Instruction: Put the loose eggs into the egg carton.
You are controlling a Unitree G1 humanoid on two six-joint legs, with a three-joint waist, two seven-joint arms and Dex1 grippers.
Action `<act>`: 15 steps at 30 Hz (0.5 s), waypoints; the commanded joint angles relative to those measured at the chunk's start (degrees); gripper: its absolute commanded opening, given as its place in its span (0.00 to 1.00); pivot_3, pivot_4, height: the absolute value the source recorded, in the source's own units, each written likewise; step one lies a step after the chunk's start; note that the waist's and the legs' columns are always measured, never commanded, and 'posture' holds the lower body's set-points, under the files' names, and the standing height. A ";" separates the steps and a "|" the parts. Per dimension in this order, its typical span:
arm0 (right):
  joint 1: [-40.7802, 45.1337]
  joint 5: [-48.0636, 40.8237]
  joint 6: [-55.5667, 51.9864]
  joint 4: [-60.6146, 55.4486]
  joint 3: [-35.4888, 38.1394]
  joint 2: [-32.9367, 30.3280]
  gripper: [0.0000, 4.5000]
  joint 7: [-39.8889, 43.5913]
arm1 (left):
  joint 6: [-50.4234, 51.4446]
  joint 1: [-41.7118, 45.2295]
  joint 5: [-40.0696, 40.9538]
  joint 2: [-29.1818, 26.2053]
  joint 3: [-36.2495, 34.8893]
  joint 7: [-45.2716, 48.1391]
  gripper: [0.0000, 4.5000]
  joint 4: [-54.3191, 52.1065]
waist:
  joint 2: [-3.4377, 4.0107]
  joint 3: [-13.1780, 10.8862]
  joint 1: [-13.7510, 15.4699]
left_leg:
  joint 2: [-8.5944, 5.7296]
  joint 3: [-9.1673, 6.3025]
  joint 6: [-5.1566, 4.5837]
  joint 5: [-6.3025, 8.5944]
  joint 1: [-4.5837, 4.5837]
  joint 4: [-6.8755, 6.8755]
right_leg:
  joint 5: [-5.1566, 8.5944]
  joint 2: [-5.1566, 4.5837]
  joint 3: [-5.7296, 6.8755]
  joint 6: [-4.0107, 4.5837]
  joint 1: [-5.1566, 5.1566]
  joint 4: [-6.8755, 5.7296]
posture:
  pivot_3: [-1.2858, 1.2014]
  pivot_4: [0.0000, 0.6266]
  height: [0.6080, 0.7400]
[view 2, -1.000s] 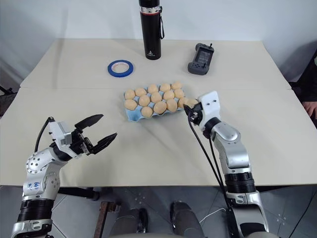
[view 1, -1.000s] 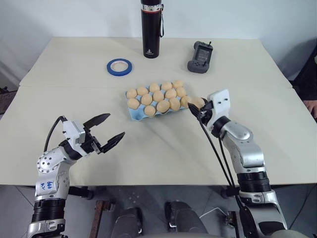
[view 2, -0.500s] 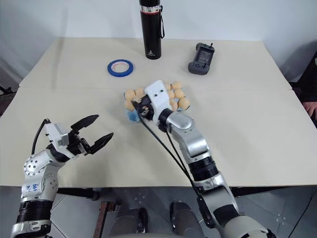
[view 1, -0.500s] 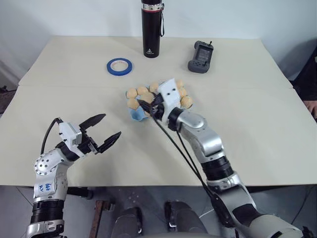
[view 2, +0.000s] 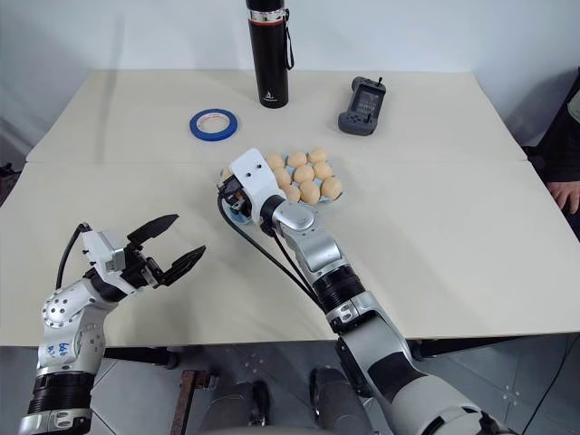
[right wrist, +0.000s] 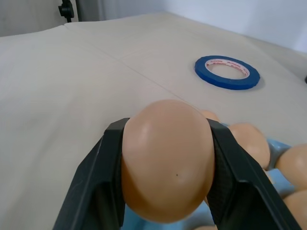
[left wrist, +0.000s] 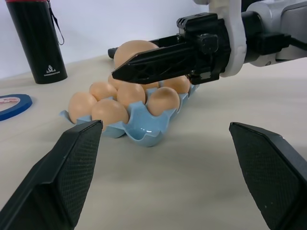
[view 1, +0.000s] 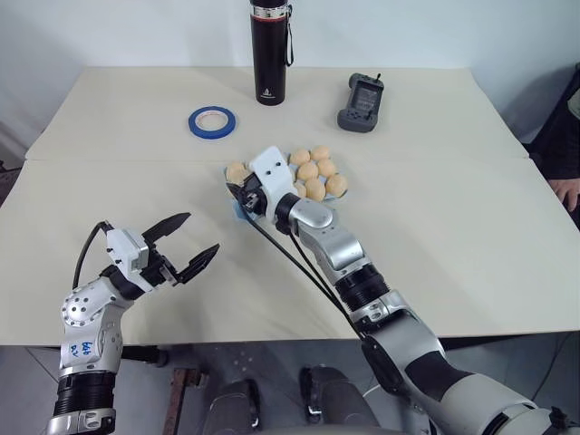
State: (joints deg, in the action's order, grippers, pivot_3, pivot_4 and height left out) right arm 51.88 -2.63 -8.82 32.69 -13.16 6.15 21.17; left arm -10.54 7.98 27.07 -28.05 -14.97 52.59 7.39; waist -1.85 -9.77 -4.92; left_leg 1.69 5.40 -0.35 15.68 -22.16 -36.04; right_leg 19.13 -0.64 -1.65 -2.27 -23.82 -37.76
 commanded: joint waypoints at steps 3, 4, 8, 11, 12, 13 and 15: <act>2.74 0.45 2.44 2.57 0.82 2.49 0.69 -0.63 | -0.98 -0.26 0.18 -0.25 -0.85 -0.43 1.00 -1.94 | 0.00 0.00 -0.03 | 0.00 0.00 0.00 0.00 -0.03 0.00 | 0.00 0.00 0.00 0.00 0.00 -0.01 | 0.52 0.24 1.00; 2.79 0.42 2.61 2.62 0.87 2.52 0.74 -0.61 | -0.99 -0.29 0.18 -0.24 -0.85 -0.45 1.00 -1.95 | 0.00 0.00 -0.03 | 0.00 0.00 0.00 0.00 -0.02 0.01 | 0.00 0.00 0.00 0.00 0.00 -0.01 | 0.52 0.24 1.00; 2.00 -0.27 2.21 -0.05 0.53 2.20 0.99 1.15 | -0.93 -0.12 0.12 -0.22 -0.76 -0.55 1.00 -1.90 | 0.00 0.00 -0.04 | 0.01 0.00 0.01 0.01 -0.02 0.02 | 0.00 0.00 0.01 0.00 -0.01 0.00 | 0.52 0.24 1.00; 0.99 -1.33 0.87 -4.49 1.13 1.19 0.99 2.36 | -0.71 0.17 0.10 -0.24 -0.70 -0.80 1.00 -1.96 | 0.01 0.00 -0.03 | 0.01 0.00 0.01 0.01 -0.02 0.01 | 0.00 0.00 0.01 0.00 -0.01 0.00 | 0.52 0.24 1.00; 0.54 -1.86 0.25 -6.45 1.60 0.59 0.99 2.81 | -0.62 0.27 0.13 -0.26 -0.70 -0.92 1.00 -2.01 | 0.00 0.00 -0.02 | 0.01 0.00 0.01 0.01 -0.03 0.01 | 0.00 0.00 0.01 0.00 -0.01 -0.01 | 0.52 0.24 1.00; -0.51 -2.76 -0.76 -9.73 2.20 -0.67 0.99 3.87 | -0.50 0.27 0.20 -0.31 -0.70 -0.98 1.00 -2.15 | 0.00 0.00 0.02 | 0.01 -0.01 0.01 0.01 -0.03 0.02 | 0.00 0.00 0.01 0.00 -0.01 -0.01 | 0.52 0.24 1.00; -3.13 -4.60 -2.93 -16.37 3.12 -3.62 0.99 6.35 | -0.27 0.06 0.37 -0.42 -0.77 -1.04 1.00 -2.50 | 0.00 0.00 0.13 | 0.01 -0.05 0.01 0.01 -0.03 0.05 | 0.00 0.00 0.04 0.00 -0.01 0.00 | 0.52 0.24 1.00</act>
State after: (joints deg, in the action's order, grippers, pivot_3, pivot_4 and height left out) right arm 49.81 -5.13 -10.55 22.09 -11.84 4.09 25.58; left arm -10.51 8.19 27.01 -28.05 -14.80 51.97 7.21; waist -1.85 -9.76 -4.79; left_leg 1.70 5.32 -0.33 15.70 -22.20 -35.96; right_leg 19.13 -0.65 -1.57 -2.27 -23.81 -37.77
